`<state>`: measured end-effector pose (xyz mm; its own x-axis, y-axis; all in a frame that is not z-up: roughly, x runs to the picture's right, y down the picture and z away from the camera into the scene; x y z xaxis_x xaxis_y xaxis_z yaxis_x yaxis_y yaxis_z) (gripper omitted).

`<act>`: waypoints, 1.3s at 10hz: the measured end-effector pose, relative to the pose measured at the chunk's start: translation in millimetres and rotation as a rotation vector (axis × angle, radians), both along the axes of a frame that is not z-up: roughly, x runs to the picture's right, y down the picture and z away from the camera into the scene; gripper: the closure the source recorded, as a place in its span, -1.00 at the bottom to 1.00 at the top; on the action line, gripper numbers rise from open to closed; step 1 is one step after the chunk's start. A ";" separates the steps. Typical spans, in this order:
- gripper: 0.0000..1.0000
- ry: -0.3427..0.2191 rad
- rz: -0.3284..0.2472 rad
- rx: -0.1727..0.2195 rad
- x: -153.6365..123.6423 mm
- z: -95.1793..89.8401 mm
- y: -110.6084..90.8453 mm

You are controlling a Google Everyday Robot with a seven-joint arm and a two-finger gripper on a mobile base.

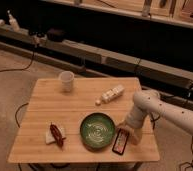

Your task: Place the eraser in the ceramic cup

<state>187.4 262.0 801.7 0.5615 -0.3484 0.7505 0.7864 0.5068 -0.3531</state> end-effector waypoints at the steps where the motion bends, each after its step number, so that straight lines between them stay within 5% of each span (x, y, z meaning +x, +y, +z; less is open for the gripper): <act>1: -0.60 -0.021 -0.003 -0.003 -1.7 -0.6 1.0; 2: -0.60 -0.031 -0.006 -0.009 -1.9 -1.1 2.2; 5: -0.13 -0.058 -0.030 -0.031 0.2 -0.1 6.4; 9: 0.67 -0.061 -0.080 0.023 2.9 -1.5 -4.5; 11: 0.99 -0.053 -0.072 0.069 4.4 -23.7 -28.5; 13: 1.00 -0.025 -0.032 0.095 11.5 -57.1 -54.3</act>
<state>198.9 207.7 744.6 0.5302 -0.4367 0.7268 0.8110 0.5113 -0.2843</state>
